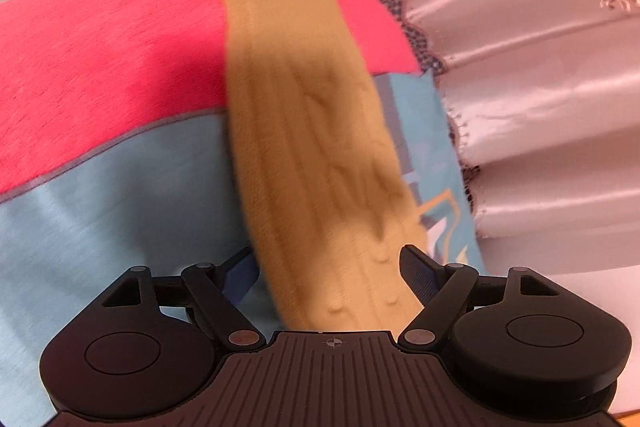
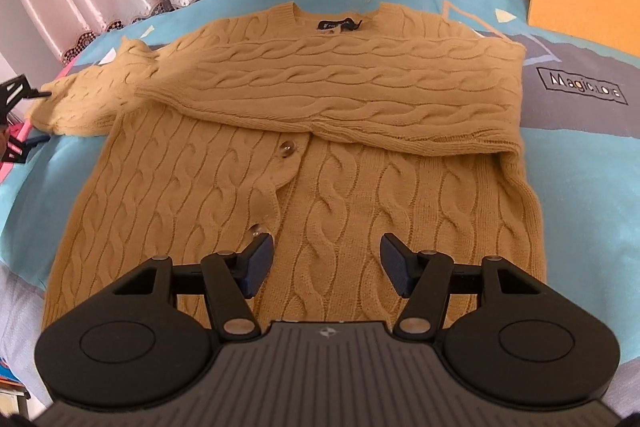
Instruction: Fold small clothes
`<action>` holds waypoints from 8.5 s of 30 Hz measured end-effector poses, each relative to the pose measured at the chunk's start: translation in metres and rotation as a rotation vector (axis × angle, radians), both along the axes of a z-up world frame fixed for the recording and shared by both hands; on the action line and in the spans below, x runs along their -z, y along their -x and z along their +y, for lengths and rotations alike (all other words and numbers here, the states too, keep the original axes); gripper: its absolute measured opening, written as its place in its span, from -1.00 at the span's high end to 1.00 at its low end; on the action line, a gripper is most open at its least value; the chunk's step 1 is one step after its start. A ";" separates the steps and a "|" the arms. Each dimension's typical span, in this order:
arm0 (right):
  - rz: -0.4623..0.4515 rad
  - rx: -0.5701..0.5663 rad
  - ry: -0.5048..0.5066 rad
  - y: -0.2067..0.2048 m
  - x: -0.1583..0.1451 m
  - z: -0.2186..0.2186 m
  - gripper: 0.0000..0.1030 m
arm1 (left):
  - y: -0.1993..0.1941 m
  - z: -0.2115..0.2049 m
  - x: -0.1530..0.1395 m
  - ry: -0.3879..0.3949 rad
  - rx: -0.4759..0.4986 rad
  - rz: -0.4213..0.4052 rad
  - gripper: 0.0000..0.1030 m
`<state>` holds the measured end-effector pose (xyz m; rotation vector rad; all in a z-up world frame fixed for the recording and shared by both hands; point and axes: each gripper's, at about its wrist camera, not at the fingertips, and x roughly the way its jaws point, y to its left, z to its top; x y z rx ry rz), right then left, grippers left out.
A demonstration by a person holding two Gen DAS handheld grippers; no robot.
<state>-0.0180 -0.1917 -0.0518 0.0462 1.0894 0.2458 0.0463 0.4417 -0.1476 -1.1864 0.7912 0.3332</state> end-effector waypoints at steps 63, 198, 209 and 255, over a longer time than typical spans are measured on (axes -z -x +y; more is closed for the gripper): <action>0.064 0.066 -0.049 -0.016 0.026 -0.003 -0.25 | -0.022 -0.422 -0.098 -0.470 1.184 -0.277 -1.00; 0.084 0.443 0.110 -0.047 0.004 -0.143 -0.46 | 0.039 -0.351 -0.010 -0.821 1.037 0.518 -1.00; 0.097 0.404 0.154 -0.045 -0.001 -0.139 -0.52 | 0.040 -0.354 -0.010 -0.835 1.034 0.539 -1.00; 0.147 0.355 0.208 -0.026 -0.006 -0.133 -0.57 | 0.073 -0.332 -0.018 -0.765 1.033 0.536 -1.00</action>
